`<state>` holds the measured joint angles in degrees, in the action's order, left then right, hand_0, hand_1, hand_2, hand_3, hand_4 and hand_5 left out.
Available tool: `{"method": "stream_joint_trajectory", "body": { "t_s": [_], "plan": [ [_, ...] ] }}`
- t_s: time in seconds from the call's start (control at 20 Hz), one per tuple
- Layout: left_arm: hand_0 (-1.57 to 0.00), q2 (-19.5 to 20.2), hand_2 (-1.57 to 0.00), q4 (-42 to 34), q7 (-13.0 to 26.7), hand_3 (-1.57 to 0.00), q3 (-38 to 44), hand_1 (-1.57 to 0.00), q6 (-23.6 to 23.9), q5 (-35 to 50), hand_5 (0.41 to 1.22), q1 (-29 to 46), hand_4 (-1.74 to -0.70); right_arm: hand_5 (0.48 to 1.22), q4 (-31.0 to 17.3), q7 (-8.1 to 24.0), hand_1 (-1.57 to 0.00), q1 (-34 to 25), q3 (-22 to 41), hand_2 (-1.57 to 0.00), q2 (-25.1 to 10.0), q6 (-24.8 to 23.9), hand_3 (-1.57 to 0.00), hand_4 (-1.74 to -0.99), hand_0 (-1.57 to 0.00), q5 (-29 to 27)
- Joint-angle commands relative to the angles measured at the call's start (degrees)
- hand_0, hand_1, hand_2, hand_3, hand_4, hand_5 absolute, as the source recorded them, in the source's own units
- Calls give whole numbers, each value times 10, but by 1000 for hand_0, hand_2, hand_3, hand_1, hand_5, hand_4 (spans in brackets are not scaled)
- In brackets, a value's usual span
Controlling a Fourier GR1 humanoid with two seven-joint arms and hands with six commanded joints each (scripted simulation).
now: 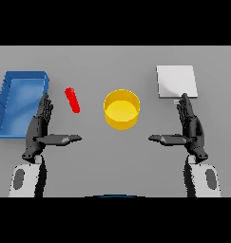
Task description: Pick up the red beaker and tilt it to pour out 1 green nut into yellow bowl. Pick up the yellow bowl and place it on the metallic measuring scale.
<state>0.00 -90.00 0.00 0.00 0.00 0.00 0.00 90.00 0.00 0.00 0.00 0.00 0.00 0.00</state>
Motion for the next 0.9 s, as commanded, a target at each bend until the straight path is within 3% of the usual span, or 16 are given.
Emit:
{"method": "stream_joint_trajectory", "body": {
  "t_s": [0.0, 0.25, 0.3, 0.35, 0.6, 0.8, 0.85],
  "plan": [
    [1, 1, 1, 1, 0, 1, 1, 1, 0, 1, 623, -1, -1093, 660, 0, 0, 1, 0, 0, 1, 1, -1, 1, -1128, 1, 0],
    [1, 13, 1, 11, 1, 1, 14, 1, -7, 12, 623, -9, -1093, 660, 1, -4, 1, 2, 6, 1, 6, -3, 1, -1128, 1, 5],
    [1, 22, 1, -13, -23, 1, -9, 1, -6, -21, 623, 19, -1093, 660, 23, -57, 1, 26, 36, 1, -9, -17, 1, -1128, 1, 67],
    [1, 28, 1, -35, -30, 1, -21, 1, -3, -40, 620, 36, -1094, 663, 34, -80, 1, 39, 61, 1, -14, -26, 1, -1128, 1, 111],
    [1, 33, 1, -76, 2, 1, -50, 1, 2, -76, 616, 62, -1096, 659, 66, -64, 1, 66, 95, 1, -14, -44, 1, -1112, 1, 173],
    [1, 35, 1, -37, 12, 1, -49, 1, 7, -91, 617, 25, -1095, 652, 73, -58, 1, 63, 88, 1, -15, -41, 1, -1127, 1, 161],
    [1, 31, 1, -18, -3, 1, -50, 1, 8, -94, 623, 17, -1106, 650, 73, -49, 1, 56, 87, 1, -15, -45, 1, -1130, 1, 165]
  ]
}}
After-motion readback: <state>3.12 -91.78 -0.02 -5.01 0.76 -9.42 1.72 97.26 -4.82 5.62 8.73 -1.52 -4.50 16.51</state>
